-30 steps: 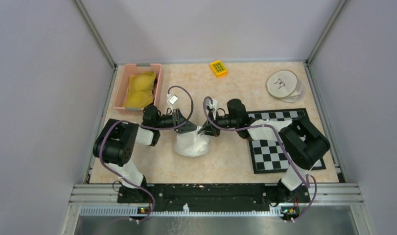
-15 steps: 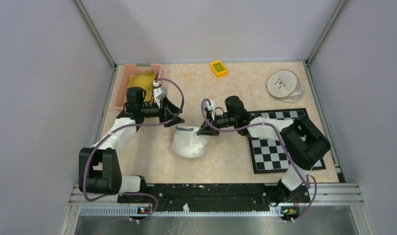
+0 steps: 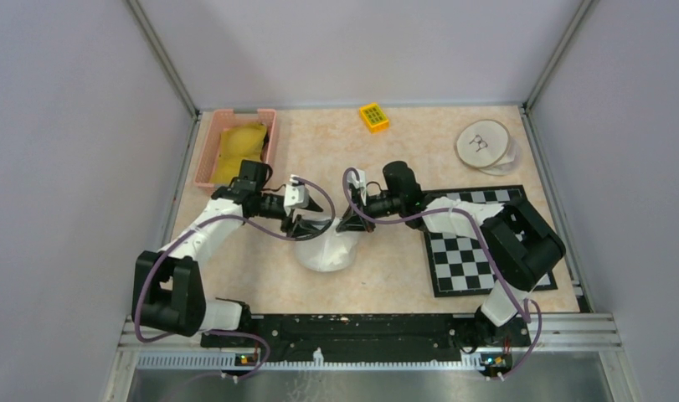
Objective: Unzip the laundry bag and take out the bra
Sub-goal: Unzip the laundry bag at the center of the board.
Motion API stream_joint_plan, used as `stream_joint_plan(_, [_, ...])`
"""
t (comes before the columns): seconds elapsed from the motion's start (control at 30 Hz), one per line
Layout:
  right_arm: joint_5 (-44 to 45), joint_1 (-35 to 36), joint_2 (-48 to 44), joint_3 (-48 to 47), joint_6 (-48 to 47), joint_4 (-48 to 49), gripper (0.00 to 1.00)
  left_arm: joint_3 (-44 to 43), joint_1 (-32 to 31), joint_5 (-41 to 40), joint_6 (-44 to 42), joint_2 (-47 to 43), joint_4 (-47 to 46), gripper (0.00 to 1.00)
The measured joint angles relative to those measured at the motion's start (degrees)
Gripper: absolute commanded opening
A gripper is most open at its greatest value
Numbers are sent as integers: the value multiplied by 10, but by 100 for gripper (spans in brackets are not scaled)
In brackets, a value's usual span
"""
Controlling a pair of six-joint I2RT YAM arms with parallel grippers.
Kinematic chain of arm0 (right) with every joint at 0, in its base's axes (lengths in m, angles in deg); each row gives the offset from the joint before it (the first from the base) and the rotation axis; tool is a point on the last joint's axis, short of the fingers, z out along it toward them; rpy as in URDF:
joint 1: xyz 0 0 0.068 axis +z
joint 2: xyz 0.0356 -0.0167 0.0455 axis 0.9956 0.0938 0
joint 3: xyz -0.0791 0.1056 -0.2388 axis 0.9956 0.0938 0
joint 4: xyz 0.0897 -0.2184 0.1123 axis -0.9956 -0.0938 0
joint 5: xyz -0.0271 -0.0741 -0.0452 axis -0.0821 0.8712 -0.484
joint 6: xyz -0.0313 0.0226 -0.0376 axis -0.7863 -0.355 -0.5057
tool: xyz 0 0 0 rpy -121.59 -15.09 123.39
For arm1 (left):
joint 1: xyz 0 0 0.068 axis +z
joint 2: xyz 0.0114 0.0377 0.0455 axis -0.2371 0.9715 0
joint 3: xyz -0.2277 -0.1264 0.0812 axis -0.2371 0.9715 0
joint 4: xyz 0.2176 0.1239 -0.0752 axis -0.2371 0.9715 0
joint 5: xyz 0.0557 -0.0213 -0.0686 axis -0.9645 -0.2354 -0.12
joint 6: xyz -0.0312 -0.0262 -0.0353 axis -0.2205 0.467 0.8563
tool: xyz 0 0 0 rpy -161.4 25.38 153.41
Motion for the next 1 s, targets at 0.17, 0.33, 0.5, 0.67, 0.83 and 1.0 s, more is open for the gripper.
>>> stream_joint_plan(0.17, [-2, 0, 0, 0, -1, -5, 0, -1, -45, -27, -12, 1, -12, 46])
stream_joint_plan(0.33, [-2, 1, 0, 0, -1, -5, 3, -1, -68, -61, 5, 1, -37, 18])
stream_joint_plan(0.5, [1, -1, 0, -1, 5, -7, 33, 14, -70, -79, 42, -2, -74, 4])
stream_joint_plan(0.67, [-9, -23, -2, -8, 59, -1, 50, 52, -70, -95, 78, -26, -112, 0])
stream_joint_plan(0.83, [-11, -66, -16, -39, 127, -33, 59, 93, -74, -126, 116, -70, -160, 0])
stream_joint_plan(1.0, [-21, -82, -45, -52, 232, -37, 55, 104, -88, -160, 153, -86, -199, 0])
